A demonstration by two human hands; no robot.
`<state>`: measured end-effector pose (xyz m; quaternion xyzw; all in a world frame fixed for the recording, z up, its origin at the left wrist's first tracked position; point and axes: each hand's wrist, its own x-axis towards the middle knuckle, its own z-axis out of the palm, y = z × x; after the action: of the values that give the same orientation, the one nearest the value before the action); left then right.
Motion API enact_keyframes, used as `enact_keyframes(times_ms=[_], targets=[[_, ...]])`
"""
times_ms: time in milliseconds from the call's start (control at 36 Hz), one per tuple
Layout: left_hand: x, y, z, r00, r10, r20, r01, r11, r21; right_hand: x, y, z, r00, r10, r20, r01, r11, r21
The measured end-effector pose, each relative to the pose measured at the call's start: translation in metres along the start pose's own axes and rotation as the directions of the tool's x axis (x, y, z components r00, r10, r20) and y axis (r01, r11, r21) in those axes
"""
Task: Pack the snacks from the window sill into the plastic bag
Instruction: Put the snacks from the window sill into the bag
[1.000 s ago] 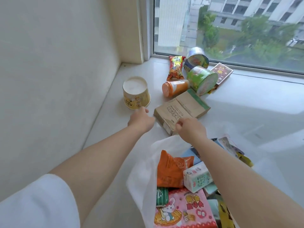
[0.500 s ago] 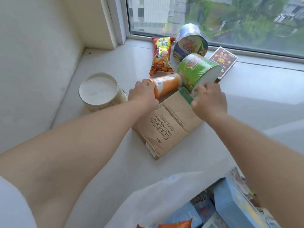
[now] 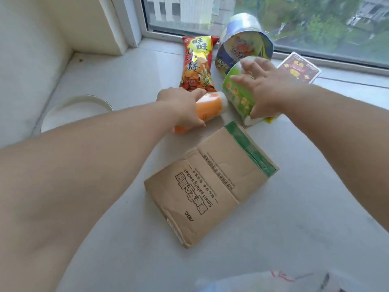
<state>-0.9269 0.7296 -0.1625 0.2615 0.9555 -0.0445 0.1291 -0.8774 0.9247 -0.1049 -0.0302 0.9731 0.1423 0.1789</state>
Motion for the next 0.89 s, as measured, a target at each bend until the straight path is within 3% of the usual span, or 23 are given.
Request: enact_keyframes(times_ms=[194,389,556,778,889], targets=[[0.006,-0.003,-0.001,0.999,-0.052,0.012,0.053,0.997,-0.054,0.024,-0.01,-0.011,0.991,0.103,0.089,-0.09,0.987,-0.136],[0.008,-0.003,0.002,0.998,-0.054,0.009,0.055,0.997,-0.045,0.046,-0.021,-0.023,0.979,-0.084,0.185,0.158,0.886,-0.435],[0.011,-0.005,0.002,0.999,-0.051,-0.007,0.051,0.997,-0.06,0.052,-0.017,-0.033,0.985,-0.002,0.171,0.044,0.969,-0.241],[0.004,0.002,0.007,0.992,-0.106,-0.062,0.099,0.989,-0.111,0.037,-0.008,-0.015,0.969,0.199,0.144,-0.193,0.98,-0.055],[-0.01,0.018,0.013,0.985,-0.143,-0.091,0.132,0.984,-0.116,0.013,-0.013,-0.009,0.956,0.287,0.065,-0.29,0.955,0.053]])
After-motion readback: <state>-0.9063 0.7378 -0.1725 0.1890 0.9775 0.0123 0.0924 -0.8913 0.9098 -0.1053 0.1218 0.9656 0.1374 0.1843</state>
